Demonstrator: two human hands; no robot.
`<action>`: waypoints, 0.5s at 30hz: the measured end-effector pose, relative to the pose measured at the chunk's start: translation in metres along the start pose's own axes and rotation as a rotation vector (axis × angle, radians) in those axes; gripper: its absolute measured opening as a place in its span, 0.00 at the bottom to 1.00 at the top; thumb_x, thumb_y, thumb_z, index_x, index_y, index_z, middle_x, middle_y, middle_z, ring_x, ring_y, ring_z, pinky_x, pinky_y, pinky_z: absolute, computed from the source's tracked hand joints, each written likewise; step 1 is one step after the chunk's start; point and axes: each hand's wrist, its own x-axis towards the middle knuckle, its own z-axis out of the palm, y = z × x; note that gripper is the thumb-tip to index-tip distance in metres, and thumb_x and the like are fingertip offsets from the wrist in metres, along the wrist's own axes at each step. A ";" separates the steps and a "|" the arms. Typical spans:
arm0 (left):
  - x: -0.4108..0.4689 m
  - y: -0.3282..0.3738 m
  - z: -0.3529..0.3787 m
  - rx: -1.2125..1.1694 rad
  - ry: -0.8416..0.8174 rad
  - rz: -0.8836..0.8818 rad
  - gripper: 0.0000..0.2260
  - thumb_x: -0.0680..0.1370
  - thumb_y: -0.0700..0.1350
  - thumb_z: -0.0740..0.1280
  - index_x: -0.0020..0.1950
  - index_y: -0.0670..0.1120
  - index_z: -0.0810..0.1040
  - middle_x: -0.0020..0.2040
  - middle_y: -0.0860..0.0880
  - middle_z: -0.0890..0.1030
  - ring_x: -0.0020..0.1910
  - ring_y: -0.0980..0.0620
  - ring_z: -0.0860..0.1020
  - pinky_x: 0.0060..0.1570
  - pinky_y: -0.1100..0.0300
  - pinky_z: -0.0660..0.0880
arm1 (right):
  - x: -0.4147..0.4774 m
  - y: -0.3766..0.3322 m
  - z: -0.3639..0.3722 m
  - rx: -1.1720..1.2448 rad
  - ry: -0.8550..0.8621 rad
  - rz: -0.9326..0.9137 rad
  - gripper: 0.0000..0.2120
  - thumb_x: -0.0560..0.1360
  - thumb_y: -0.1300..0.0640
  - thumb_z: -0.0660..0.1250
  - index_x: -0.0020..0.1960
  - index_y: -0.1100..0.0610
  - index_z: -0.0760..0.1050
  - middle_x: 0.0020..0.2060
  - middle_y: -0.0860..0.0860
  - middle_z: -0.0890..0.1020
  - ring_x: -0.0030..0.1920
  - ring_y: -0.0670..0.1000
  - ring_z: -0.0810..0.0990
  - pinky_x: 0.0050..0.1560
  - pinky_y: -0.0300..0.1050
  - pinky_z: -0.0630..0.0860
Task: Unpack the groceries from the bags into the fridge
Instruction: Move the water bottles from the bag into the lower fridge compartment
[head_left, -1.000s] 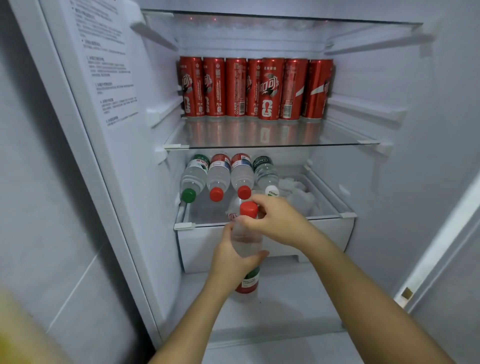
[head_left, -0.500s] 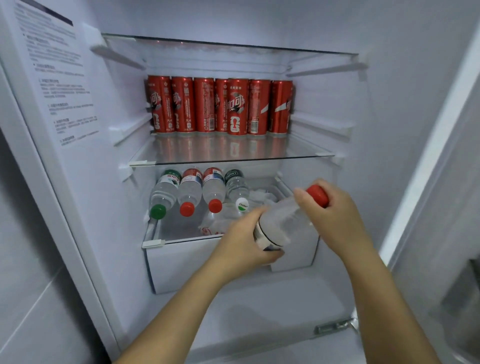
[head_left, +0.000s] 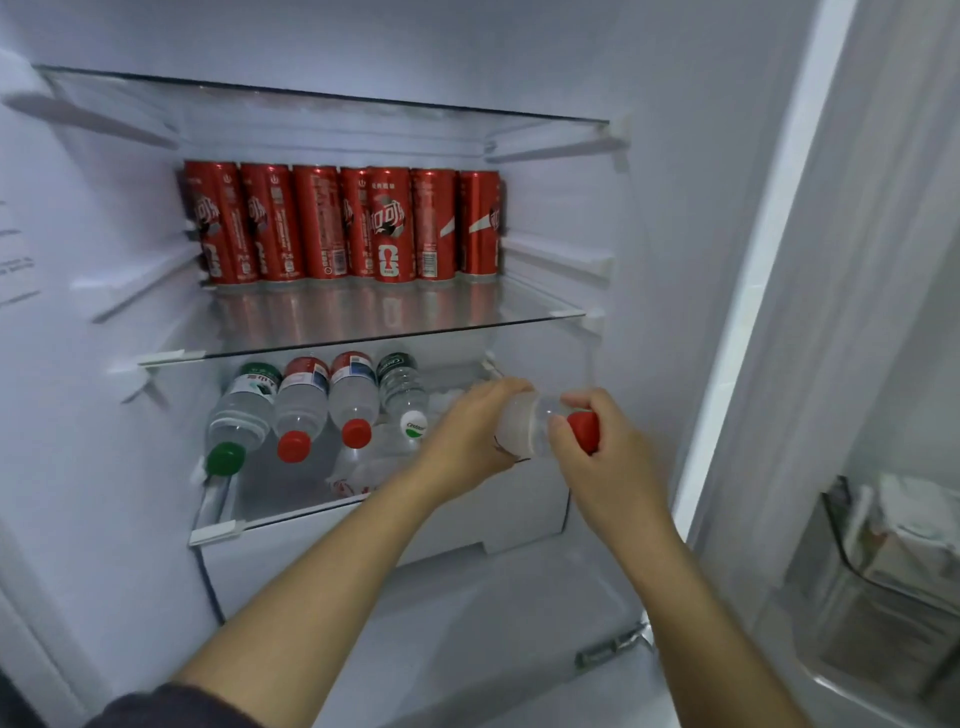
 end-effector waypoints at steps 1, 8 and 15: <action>0.002 -0.007 0.003 0.032 -0.009 0.010 0.25 0.66 0.50 0.78 0.60 0.54 0.74 0.54 0.57 0.78 0.53 0.55 0.76 0.53 0.57 0.73 | 0.001 0.006 0.004 0.007 -0.015 0.015 0.09 0.77 0.52 0.64 0.57 0.49 0.74 0.39 0.44 0.78 0.39 0.43 0.77 0.35 0.31 0.70; 0.009 -0.035 -0.019 0.418 -0.172 -0.176 0.33 0.70 0.58 0.72 0.72 0.55 0.64 0.72 0.54 0.66 0.73 0.52 0.60 0.73 0.39 0.43 | 0.015 0.036 0.047 -0.053 -0.237 0.056 0.15 0.79 0.50 0.60 0.65 0.46 0.72 0.46 0.49 0.79 0.49 0.54 0.77 0.43 0.41 0.72; 0.004 -0.071 -0.053 0.474 -0.315 -0.445 0.41 0.72 0.64 0.67 0.78 0.51 0.52 0.80 0.49 0.50 0.78 0.47 0.47 0.73 0.40 0.51 | 0.061 0.036 0.106 -0.296 -0.379 0.049 0.24 0.81 0.48 0.55 0.75 0.53 0.58 0.54 0.56 0.79 0.50 0.57 0.79 0.49 0.54 0.78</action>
